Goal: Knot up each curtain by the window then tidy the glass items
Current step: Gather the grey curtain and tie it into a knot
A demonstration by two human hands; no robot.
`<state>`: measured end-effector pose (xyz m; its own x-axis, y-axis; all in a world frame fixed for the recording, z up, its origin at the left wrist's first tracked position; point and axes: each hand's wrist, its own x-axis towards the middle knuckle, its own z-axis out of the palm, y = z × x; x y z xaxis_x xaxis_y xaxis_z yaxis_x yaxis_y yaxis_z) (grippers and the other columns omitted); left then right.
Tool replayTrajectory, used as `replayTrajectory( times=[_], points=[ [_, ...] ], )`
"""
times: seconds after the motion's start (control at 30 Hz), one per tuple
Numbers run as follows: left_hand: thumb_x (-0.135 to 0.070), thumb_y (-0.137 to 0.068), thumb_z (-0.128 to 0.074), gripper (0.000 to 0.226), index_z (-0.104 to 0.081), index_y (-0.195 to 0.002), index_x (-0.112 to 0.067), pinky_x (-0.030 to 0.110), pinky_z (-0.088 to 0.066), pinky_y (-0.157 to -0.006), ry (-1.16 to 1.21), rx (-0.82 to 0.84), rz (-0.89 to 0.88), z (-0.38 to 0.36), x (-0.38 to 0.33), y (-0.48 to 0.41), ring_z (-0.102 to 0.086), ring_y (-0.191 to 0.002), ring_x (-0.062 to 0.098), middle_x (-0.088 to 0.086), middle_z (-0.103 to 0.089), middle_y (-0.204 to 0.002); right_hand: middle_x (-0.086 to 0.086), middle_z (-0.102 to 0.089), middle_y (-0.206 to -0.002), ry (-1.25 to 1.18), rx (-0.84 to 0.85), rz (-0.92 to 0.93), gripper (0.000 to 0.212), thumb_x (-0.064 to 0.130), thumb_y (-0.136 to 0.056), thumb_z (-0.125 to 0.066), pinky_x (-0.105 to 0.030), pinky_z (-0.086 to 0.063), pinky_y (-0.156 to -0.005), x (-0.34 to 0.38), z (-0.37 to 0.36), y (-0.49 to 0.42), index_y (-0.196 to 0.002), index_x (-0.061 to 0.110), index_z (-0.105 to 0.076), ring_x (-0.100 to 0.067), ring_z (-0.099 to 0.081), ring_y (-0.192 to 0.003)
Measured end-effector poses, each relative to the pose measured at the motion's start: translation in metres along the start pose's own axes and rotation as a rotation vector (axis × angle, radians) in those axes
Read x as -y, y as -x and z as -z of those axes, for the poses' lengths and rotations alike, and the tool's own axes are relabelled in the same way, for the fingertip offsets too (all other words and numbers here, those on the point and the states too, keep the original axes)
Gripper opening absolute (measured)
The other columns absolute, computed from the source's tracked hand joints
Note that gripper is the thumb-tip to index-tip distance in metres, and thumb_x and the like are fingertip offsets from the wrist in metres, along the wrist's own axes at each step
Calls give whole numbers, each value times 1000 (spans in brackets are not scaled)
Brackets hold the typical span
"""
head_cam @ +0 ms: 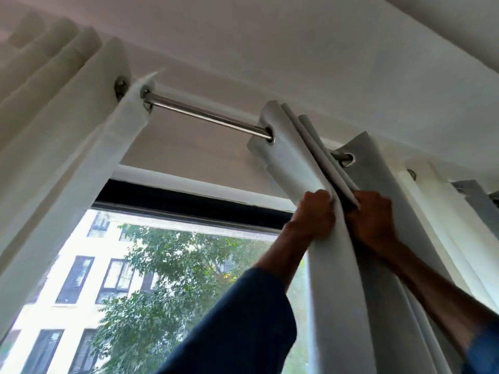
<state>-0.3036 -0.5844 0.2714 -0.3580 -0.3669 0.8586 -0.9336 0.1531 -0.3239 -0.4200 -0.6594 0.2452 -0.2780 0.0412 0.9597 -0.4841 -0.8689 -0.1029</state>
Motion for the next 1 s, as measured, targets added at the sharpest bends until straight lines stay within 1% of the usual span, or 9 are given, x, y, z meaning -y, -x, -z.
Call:
replayTrajectory(
  times=[0.1, 0.17, 0.23, 0.33, 0.4, 0.47, 0.63, 0.83, 1.0],
  points=[
    [-19, -71, -35, 51, -58, -97, 18, 51, -42, -77, -50, -34, 24, -13, 18, 7, -58, -92, 53, 38, -58, -102, -28, -63, -68, 35, 19, -30, 30, 25, -66, -50, -43, -42, -58, -15, -6, -6, -70, 0, -65, -46, -64, -68],
    [-21, -68, -38, 38, -57, -87, 5, 47, -43, -69, -14, -97, 110, -19, 38, 20, -60, -90, 51, 35, -60, -98, -26, -64, -70, 43, 29, -30, 20, 22, -70, -54, -39, -39, -58, -12, -13, -2, -66, 3, -61, -44, -63, -68],
    [-31, -68, -38, 31, -51, -84, -8, 42, -42, -70, 18, -195, 242, -14, 50, 34, -60, -98, 47, 27, -61, -103, -24, -66, -79, 11, 52, -60, 9, 15, -76, -62, -36, -39, -63, -2, -20, 0, -74, 6, -60, -43, -63, -76],
    [-43, -87, -52, 39, -58, -96, -5, 38, -45, -75, 50, -424, 424, 11, 48, 38, -60, -102, 41, 21, -63, -107, -22, -68, -95, -30, 52, -42, 17, 17, -82, -67, -39, -48, -75, 19, -33, -5, -94, 6, -63, -42, -63, -92],
    [-40, -94, -56, 34, -59, -103, -6, 39, -46, -81, 19, -506, 441, 34, 41, 32, -59, -107, 41, 20, -62, -111, -23, -67, -94, -64, 11, -35, 18, 22, -87, -65, -38, -46, -72, 40, -39, -8, -92, 5, -61, -42, -63, -91],
    [-33, -96, -55, 31, -57, -111, -6, 41, -45, -87, -15, -501, 450, 58, 43, 24, -56, -112, 42, 20, -58, -118, -23, -67, -94, -103, -19, -54, 18, 23, -90, -62, -36, -43, -68, 58, -42, -12, -91, 5, -61, -42, -64, -89],
    [-23, -95, -54, 25, -54, -114, -6, 42, -44, -90, -160, -480, 490, 106, 72, 40, -54, -113, 43, 20, -55, -122, -25, -65, -110, -82, 1, -75, 18, 15, -92, -57, -39, -46, -77, 83, -45, -11, -103, 3, -63, -45, -60, -102],
    [-22, -95, -57, 32, -53, -117, 1, 48, -45, -92, -300, -585, 678, 184, 146, 104, -54, -114, 48, 28, -54, -122, -22, -62, -93, -140, 37, -69, 11, 14, -90, -59, -33, -33, -66, 99, -49, -15, -82, 8, -55, -44, -60, -91],
    [-31, -101, -48, 31, -55, -113, -4, 45, -43, -89, -306, -492, 502, 178, 140, 117, -53, -110, 43, 23, -55, -116, -27, -64, -101, -210, 38, -162, 3, 9, -89, -59, -34, -36, -70, 128, -54, -33, -87, 6, -60, -44, -61, -97]
  ],
)
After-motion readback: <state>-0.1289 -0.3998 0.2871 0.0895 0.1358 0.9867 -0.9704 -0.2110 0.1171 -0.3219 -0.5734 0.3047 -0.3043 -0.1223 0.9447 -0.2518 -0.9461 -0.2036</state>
